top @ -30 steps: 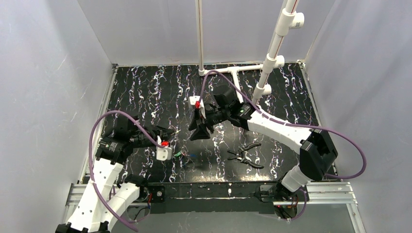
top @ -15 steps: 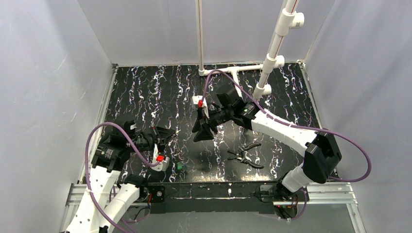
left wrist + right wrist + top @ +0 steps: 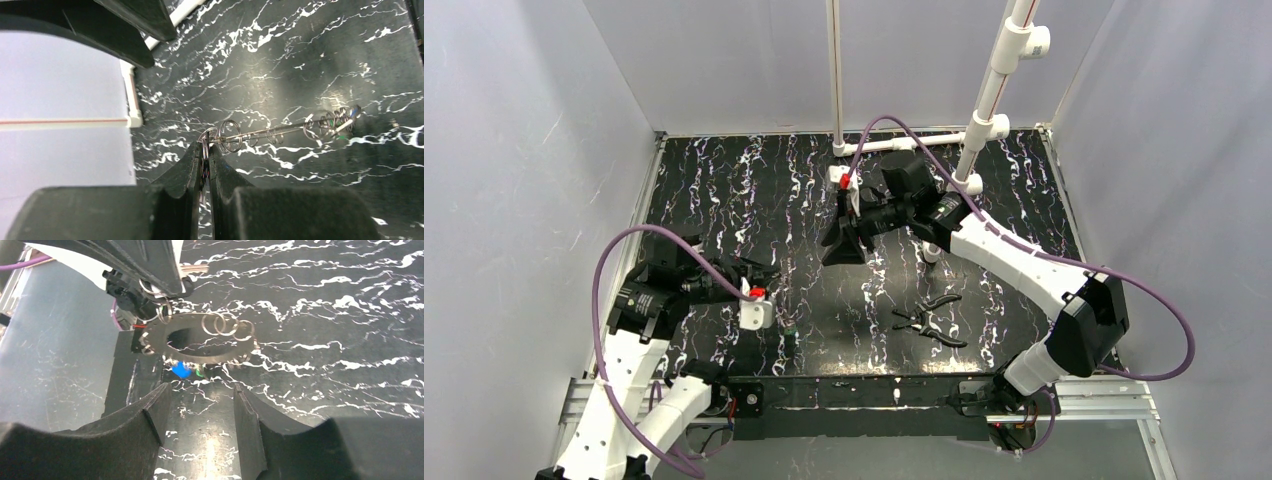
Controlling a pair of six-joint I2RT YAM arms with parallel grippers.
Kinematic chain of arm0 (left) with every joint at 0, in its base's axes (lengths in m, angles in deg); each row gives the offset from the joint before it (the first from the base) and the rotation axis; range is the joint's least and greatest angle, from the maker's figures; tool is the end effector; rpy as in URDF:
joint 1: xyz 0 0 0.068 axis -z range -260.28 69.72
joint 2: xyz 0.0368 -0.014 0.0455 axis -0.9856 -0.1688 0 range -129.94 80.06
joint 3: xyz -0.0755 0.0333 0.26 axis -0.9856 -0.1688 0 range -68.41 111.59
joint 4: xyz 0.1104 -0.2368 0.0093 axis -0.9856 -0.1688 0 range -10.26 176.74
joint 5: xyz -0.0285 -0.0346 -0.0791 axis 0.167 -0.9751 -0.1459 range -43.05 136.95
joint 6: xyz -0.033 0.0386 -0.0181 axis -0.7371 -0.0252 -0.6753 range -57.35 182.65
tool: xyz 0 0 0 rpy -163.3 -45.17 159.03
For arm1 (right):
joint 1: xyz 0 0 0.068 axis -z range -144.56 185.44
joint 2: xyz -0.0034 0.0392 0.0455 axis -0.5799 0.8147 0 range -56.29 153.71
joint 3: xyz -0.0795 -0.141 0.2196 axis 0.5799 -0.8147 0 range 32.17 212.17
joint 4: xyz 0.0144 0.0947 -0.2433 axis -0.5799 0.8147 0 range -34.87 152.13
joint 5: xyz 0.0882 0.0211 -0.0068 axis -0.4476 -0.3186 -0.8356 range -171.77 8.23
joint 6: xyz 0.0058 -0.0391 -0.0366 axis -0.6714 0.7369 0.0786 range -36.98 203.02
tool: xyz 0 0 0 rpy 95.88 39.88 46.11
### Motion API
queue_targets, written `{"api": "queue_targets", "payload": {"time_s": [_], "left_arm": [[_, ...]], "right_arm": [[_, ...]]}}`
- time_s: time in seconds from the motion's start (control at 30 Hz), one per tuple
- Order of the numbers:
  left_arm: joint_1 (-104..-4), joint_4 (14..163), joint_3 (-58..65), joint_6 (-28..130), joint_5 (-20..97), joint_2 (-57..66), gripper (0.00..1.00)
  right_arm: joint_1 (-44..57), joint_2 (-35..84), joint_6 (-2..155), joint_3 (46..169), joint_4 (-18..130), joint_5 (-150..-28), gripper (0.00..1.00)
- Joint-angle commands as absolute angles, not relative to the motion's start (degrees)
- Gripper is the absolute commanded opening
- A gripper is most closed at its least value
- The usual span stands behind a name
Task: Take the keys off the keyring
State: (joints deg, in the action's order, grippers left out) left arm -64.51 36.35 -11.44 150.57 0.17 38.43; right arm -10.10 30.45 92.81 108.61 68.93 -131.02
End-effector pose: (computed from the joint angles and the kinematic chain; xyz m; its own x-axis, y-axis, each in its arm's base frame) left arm 0.1119 -0.0585 0.3551 0.7397 0.5022 -0.4479 0.5799 -0.1380 0.8029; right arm 0.2227 0.2655 0.3528 -0.1203 -0.2808 -0.9522 -0.9851 -0.0854 0.1496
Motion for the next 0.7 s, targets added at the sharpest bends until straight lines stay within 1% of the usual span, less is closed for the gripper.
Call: {"api": "queue_targets", "payload": {"time_s": [0.0, 0.13, 0.23, 0.43, 0.57, 0.67], "left_arm": [[-64.4, 34.4, -7.8, 139.4, 2.5, 37.0, 0.0], [-64.3, 34.3, -5.6, 130.4, 5.1, 35.3, 0.0], [-64.4, 34.3, -4.1, 124.2, 7.5, 34.0, 0.0], [-64.4, 34.2, -2.1, 112.1, 12.2, 32.1, 0.0], [-64.3, 33.6, -0.5, 103.5, 15.2, 30.4, 0.0], [-64.3, 32.7, 0.2, 97.2, 16.2, 29.4, 0.0]], "right_arm": [[-8.9, 28.9, 91.8, 111.5, 71.2, -129.2, 0.57], [-8.4, 28.8, 90.3, 111.4, 71.3, -128.6, 0.58], [-8.1, 29.0, 89.7, 111.3, 71.1, -129.0, 0.62], [-7.8, 29.5, 86.4, 113.2, 71.2, -125.4, 0.71], [-7.9, 30.0, 88.9, 114.4, 73.1, -126.2, 0.71], [-7.8, 30.0, 88.1, 114.2, 72.4, -125.8, 0.69]]}}
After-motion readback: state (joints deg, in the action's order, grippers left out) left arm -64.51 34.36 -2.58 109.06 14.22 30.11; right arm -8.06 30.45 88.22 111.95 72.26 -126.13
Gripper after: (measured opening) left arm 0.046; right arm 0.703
